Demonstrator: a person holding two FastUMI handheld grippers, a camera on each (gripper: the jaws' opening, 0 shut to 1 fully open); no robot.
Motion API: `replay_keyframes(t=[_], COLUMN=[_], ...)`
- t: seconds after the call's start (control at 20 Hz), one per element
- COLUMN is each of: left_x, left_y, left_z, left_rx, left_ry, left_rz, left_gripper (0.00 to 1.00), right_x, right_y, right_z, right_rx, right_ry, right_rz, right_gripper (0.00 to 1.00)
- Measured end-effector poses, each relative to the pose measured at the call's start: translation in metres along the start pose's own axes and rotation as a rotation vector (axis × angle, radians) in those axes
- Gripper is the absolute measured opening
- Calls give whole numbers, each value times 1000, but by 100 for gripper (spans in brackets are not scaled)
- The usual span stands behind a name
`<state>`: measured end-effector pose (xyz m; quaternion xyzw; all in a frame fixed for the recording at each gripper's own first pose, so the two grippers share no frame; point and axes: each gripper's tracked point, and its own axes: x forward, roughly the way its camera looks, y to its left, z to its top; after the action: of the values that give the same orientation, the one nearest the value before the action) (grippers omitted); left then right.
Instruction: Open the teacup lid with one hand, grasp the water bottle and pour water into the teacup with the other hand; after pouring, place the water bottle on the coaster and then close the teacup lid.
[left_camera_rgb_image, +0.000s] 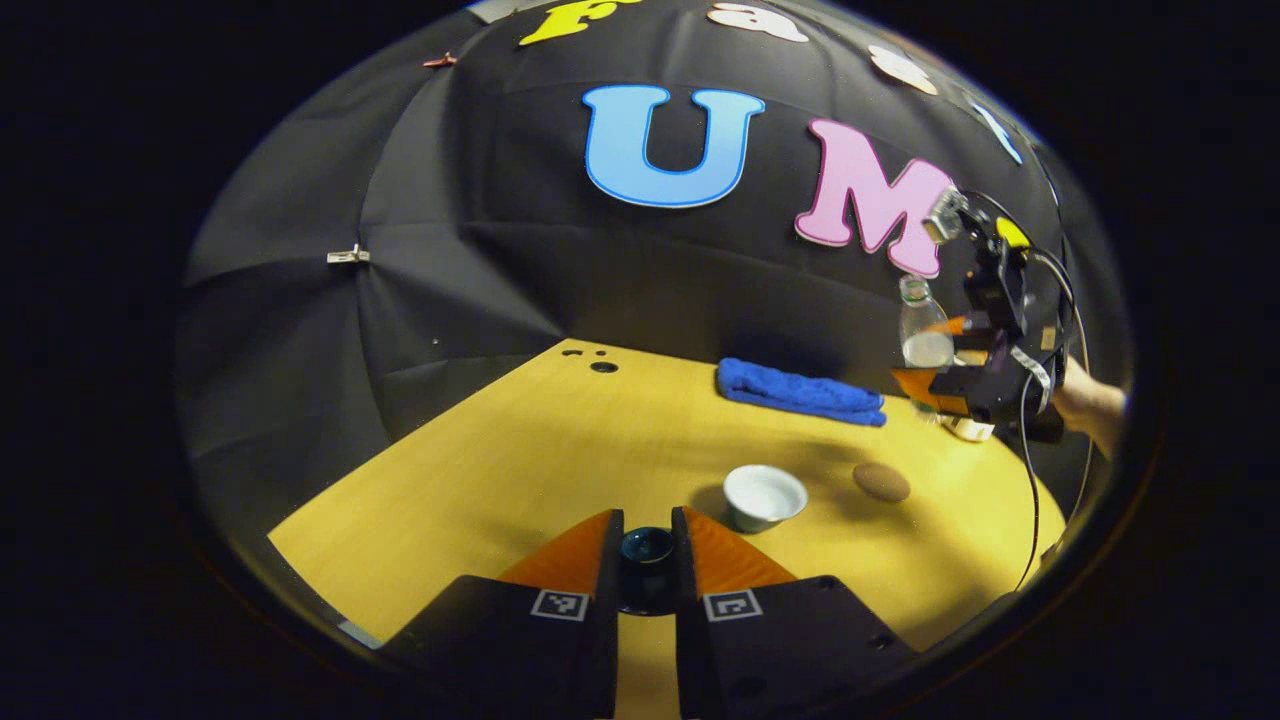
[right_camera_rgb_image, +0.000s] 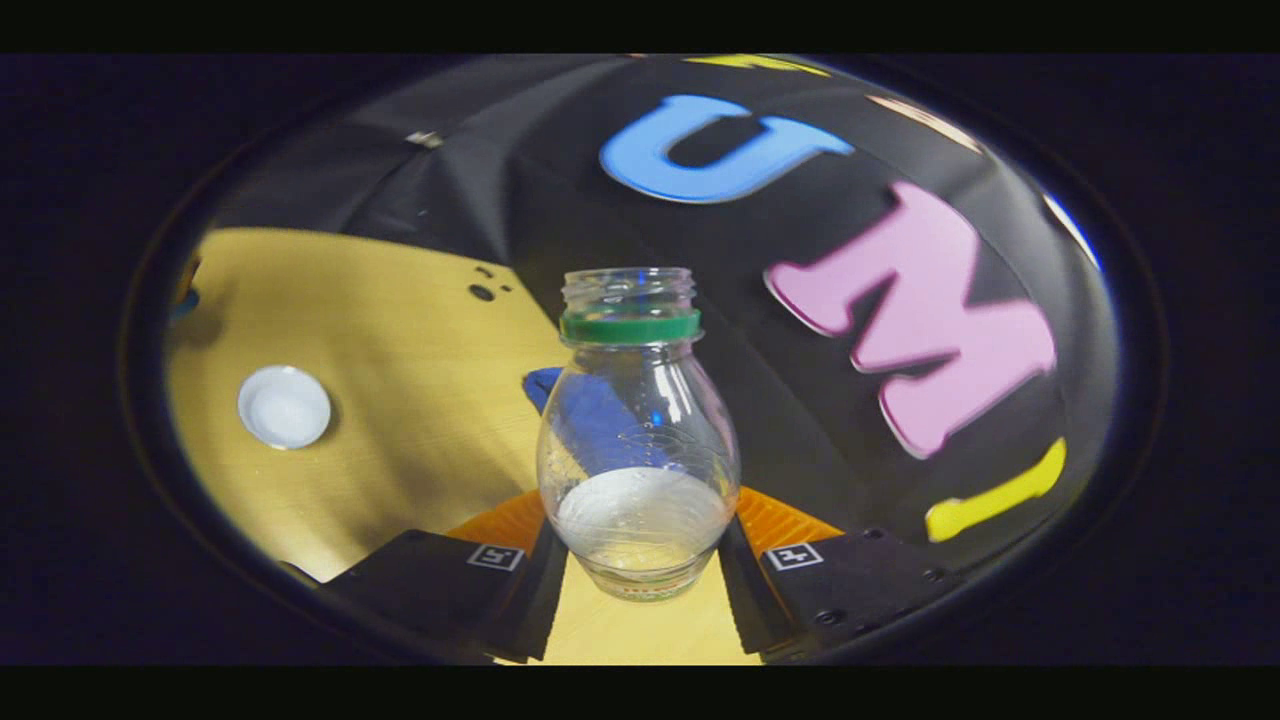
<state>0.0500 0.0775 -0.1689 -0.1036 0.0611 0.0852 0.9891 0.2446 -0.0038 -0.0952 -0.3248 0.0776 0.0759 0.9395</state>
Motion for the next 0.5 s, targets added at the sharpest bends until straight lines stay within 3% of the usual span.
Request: replay_keyframes(t=[0.1,0.35,0.5], left_x=[8,36,45], left_y=[-12,-36,-44], left_z=[9,12,14], left_rx=[-2,54,70], left_ry=[-18,-27,-34], left_rz=[-9,-24,-28], left_gripper=[24,28,27], right_x=[-4,3,11], right_y=[-11,-5,4], right_z=[-15,-37,-51], right_rx=[176,546,672], right_ry=[1,-66,-83], right_rz=[52,127,143], right_gripper=[72,72,72])
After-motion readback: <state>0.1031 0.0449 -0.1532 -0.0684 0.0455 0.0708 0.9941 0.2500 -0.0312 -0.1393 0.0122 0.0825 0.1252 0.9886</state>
